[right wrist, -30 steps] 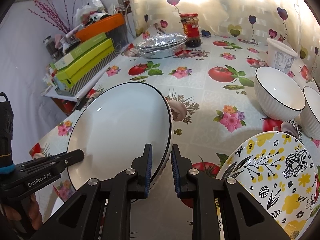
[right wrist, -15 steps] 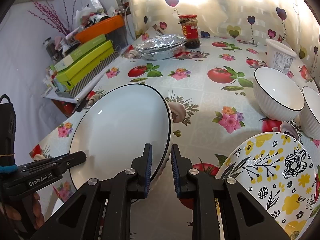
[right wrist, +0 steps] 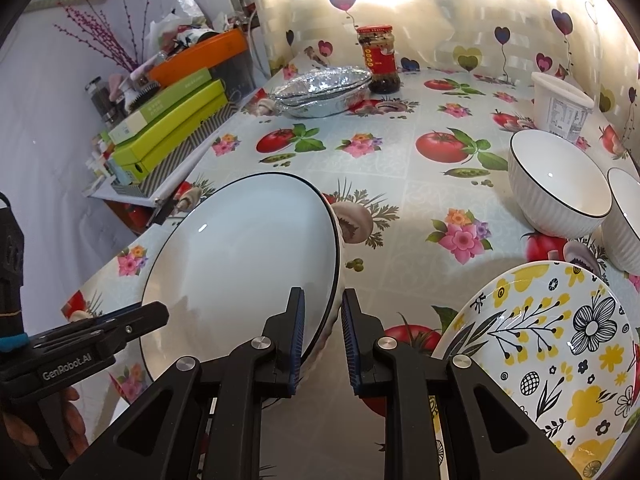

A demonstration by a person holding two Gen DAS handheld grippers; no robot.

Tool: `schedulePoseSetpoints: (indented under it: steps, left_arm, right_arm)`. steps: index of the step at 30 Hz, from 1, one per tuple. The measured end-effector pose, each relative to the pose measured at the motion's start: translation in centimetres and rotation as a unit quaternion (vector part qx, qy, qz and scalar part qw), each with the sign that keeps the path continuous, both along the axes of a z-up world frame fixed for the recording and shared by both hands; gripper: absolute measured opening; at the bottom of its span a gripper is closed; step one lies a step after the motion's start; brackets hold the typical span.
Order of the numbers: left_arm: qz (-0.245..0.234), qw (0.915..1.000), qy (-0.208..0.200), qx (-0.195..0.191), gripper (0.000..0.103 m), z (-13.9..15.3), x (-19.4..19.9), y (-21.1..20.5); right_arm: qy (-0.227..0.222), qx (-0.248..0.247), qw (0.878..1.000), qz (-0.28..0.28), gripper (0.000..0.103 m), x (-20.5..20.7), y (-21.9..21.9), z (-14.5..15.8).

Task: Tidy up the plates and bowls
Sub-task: 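Open both grippers to release the plate onto the stack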

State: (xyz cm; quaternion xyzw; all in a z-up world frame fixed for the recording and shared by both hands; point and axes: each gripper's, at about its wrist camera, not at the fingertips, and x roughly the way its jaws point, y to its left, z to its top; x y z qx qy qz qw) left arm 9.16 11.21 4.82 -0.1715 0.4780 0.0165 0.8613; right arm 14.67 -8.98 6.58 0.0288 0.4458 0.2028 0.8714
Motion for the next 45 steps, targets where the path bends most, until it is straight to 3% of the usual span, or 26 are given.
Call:
schedulePoseSetpoints:
  steps: [11,27,37,45]
  left_arm:
    - [-0.007,0.9995,-0.018,0.027,0.038,1.3,-0.6,-0.4]
    - [0.001,0.9994,-0.028,0.022,0.039,1.4,-1.0,0.2]
    - [-0.013,0.9992,-0.028,0.023,0.039,1.4,-0.2,-0.5]
    - [-0.017,0.9993,-0.025,0.023,0.039,1.1,0.5,-0.7]
  right_arm:
    - [-0.001,0.001,1.000,0.001,0.017,0.1,0.5,-0.3]
    - [-0.002,-0.008,1.000,0.005,0.017,-0.1,1.1,-0.6]
    - [0.026,0.011,0.999,0.026,0.019,0.4,0.5,-0.7]
    - [-0.036,0.032,0.999,0.009,0.020,1.6,-1.1,2.0]
